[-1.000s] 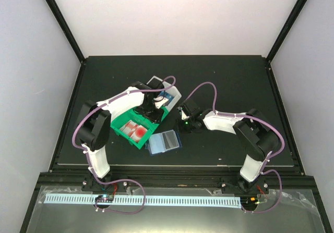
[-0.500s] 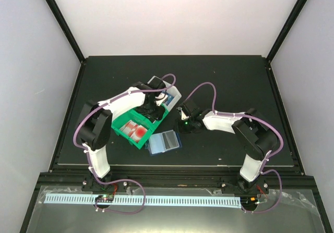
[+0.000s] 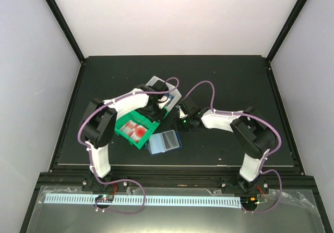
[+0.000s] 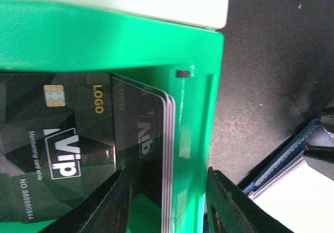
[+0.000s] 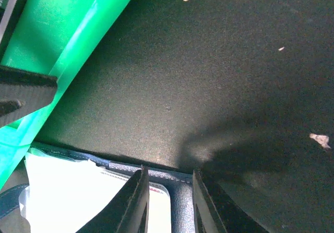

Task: Put the credit cards into the card holder
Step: Pick up the credit card from the storage box.

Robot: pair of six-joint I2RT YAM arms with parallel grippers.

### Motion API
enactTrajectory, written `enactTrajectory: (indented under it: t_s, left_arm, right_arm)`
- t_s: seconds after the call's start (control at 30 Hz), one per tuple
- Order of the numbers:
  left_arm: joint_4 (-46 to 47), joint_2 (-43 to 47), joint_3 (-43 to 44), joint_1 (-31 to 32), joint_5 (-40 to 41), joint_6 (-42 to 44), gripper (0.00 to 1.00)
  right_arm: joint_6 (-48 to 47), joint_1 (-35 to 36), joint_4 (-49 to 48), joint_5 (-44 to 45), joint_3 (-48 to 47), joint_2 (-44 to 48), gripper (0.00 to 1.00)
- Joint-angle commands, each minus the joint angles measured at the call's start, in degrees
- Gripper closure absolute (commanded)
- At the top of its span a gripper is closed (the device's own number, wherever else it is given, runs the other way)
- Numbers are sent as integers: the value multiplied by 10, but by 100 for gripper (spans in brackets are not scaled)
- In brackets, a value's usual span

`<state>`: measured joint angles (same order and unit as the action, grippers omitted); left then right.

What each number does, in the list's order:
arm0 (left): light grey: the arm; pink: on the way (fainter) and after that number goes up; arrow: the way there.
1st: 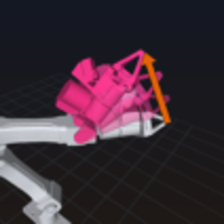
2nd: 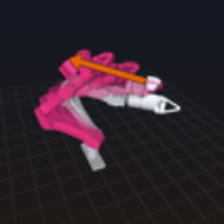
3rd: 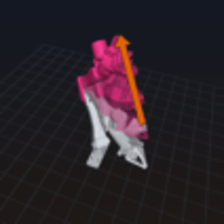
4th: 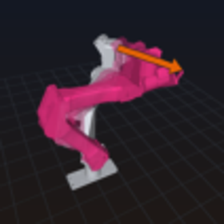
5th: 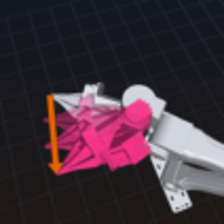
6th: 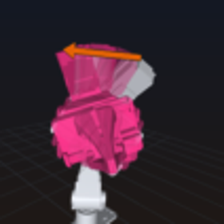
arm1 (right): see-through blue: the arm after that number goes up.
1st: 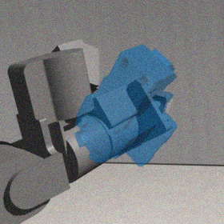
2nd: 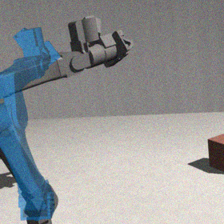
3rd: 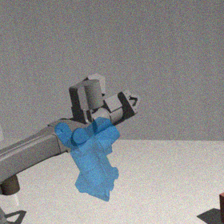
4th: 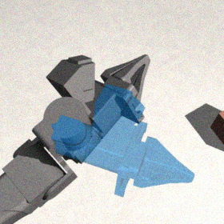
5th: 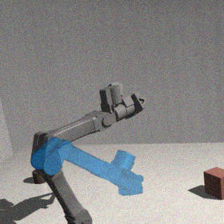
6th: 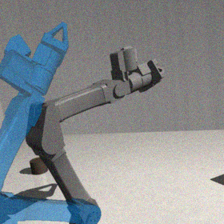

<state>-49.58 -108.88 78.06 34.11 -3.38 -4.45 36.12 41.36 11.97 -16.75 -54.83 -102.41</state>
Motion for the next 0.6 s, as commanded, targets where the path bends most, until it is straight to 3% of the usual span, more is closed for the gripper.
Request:
enactTrajectory:
  t_s: [0.0,0.13,0.23,0.57]
  left_arm:
    - [6,17,-6,2,-22,16,64]
    - [6,24,-10,1,-30,20,73]
    - [4,27,-9,2,-33,21,73]
    - [-12,41,-6,1,-44,23,63]
  right_arm:
    - [1,-3,-5,-6,-20,-16,74]
    - [4,-3,-11,-11,-32,-25,74]
    - [5,-4,-14,-9,-44,-35,74]
    - [28,-3,-36,-23,-67,-68,75]
